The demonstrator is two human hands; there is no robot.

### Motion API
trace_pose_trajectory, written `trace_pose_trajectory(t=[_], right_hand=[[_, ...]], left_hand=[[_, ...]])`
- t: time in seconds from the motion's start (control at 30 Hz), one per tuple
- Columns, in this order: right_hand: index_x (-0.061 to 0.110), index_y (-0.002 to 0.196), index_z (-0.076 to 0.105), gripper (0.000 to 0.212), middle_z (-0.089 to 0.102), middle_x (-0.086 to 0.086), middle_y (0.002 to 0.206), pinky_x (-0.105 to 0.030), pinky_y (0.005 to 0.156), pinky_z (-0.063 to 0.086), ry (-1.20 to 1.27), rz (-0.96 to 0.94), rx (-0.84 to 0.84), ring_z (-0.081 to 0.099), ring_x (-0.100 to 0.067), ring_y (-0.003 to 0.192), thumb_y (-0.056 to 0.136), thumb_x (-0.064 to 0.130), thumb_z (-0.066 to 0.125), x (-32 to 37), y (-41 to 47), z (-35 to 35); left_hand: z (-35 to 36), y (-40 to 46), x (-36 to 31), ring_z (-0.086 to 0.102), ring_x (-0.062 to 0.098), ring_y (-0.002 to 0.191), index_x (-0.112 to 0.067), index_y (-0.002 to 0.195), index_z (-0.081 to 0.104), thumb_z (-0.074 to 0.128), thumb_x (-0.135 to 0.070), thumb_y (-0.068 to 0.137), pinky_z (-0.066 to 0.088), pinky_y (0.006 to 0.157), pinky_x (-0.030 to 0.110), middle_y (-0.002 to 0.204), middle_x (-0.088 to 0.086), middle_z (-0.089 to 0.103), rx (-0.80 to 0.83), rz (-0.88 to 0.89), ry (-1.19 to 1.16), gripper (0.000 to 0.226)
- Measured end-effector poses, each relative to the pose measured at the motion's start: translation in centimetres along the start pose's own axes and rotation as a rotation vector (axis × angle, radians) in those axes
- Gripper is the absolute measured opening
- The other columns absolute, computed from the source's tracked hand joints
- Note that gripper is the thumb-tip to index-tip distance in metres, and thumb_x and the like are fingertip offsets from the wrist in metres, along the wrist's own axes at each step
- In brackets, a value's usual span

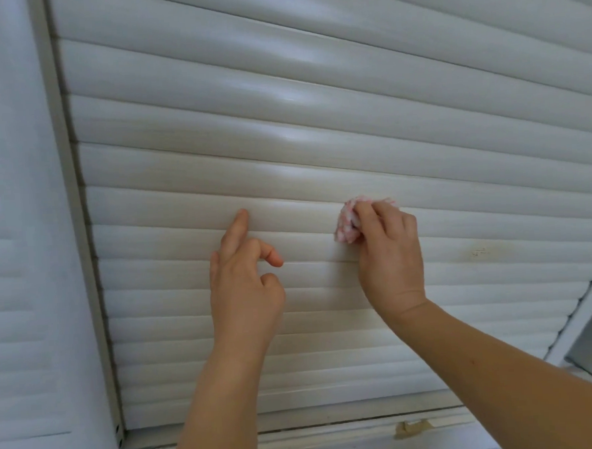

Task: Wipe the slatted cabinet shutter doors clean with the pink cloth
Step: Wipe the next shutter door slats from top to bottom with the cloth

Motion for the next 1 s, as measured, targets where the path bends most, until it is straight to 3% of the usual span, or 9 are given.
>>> trace_pose_trajectory(t=[0.07,0.13,0.23,0.37,0.47,0.63,0.77,0.9,1.0], right_hand=[[0.003,0.114,0.064,0.049,0.063,-0.016,0.107,-0.040,0.070,0.049,0.010,-0.079,-0.009,0.049,-0.035,0.089,0.078,0.010,0.032,2.3,0.4,0.5],[0.006,0.113,0.065,0.049,0.064,-0.013,0.107,-0.036,0.066,0.047,0.007,-0.161,-0.019,0.040,-0.027,0.091,0.076,0.012,0.034,4.6,0.9,1.0],[0.009,0.111,0.066,0.046,0.065,-0.011,0.103,-0.035,0.063,0.047,-0.025,-0.273,-0.033,0.037,-0.026,0.090,0.075,0.015,0.038,7.5,1.7,1.8],[0.010,0.107,0.068,0.047,0.065,-0.009,0.100,-0.037,0.060,0.046,0.016,-0.429,0.024,0.044,-0.029,0.091,0.074,0.027,0.039,12.1,3.3,2.7],[0.010,0.107,0.068,0.052,0.065,-0.008,0.100,-0.036,0.056,0.044,-0.007,-0.505,0.063,0.055,-0.031,0.087,0.073,0.029,0.034,13.9,4.1,3.0],[0.010,0.112,0.066,0.051,0.064,-0.009,0.105,-0.036,0.058,0.043,-0.030,-0.540,0.069,0.038,-0.028,0.091,0.074,0.018,0.033,10.6,3.7,2.1],[0.011,0.115,0.065,0.051,0.064,-0.010,0.106,-0.036,0.059,0.046,-0.099,-0.420,0.097,0.048,-0.030,0.089,0.075,0.014,0.035,5.3,2.3,0.6],[0.012,0.119,0.062,0.055,0.062,-0.010,0.110,-0.033,0.057,0.047,-0.137,-0.228,0.117,0.045,-0.027,0.089,0.073,0.013,0.031,-1.3,0.3,-1.1],[0.014,0.121,0.058,0.054,0.060,-0.009,0.114,-0.030,0.055,0.043,-0.134,-0.087,0.111,0.037,-0.023,0.089,0.075,0.015,0.031,-5.7,-0.8,-2.0]], left_hand=[[-0.2,0.2,0.3,0.032,0.012,0.135,-0.019,0.068,0.048,0.042,0.018,0.063,0.024,0.112,0.036,0.147,-0.004,0.033,0.004,0.015,-0.031,0.037],[-0.6,0.2,0.5,0.036,0.011,0.133,-0.019,0.069,0.050,0.041,0.014,0.065,0.026,0.106,0.019,0.144,-0.003,0.037,-0.019,-0.004,-0.077,0.034],[-1.2,0.1,0.7,0.039,0.009,0.127,-0.018,0.071,0.052,0.038,0.001,0.063,0.024,0.097,0.006,0.140,0.003,0.042,-0.130,-0.043,-0.115,0.025],[-2.2,0.2,1.4,0.037,0.008,0.124,-0.012,0.075,0.053,0.044,0.016,0.068,0.020,0.086,-0.006,0.139,0.005,0.040,-0.233,-0.094,-0.115,0.030],[-2.8,0.3,1.9,0.038,0.001,0.119,-0.009,0.077,0.053,0.043,0.014,0.069,0.023,0.083,-0.007,0.136,0.004,0.043,-0.261,-0.095,-0.138,0.027],[-2.3,-0.1,1.7,0.034,0.013,0.130,-0.013,0.079,0.052,0.038,0.004,0.067,0.020,0.092,0.001,0.140,0.004,0.041,-0.270,-0.108,-0.115,0.025],[-0.2,-0.6,0.5,0.038,0.021,0.129,-0.017,0.077,0.050,0.034,-0.002,0.060,0.026,0.102,0.022,0.139,0.010,0.044,-0.186,-0.021,-0.055,0.028],[3.3,-1.4,-1.7,0.036,0.021,0.130,-0.020,0.076,0.049,0.036,-0.001,0.061,0.021,0.100,0.018,0.140,0.007,0.043,-0.068,0.025,-0.009,0.028],[6.3,-2.2,-3.7,0.033,0.018,0.132,-0.025,0.072,0.046,0.043,0.014,0.063,0.020,0.102,0.019,0.141,0.003,0.041,0.012,0.086,0.006,0.040]])
Point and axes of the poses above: each hand's wrist, its own y-axis towards the middle knuckle, its own z-axis out of the palm, x = y × z, the point moved 1 cm from there along y, towards the middle knuckle
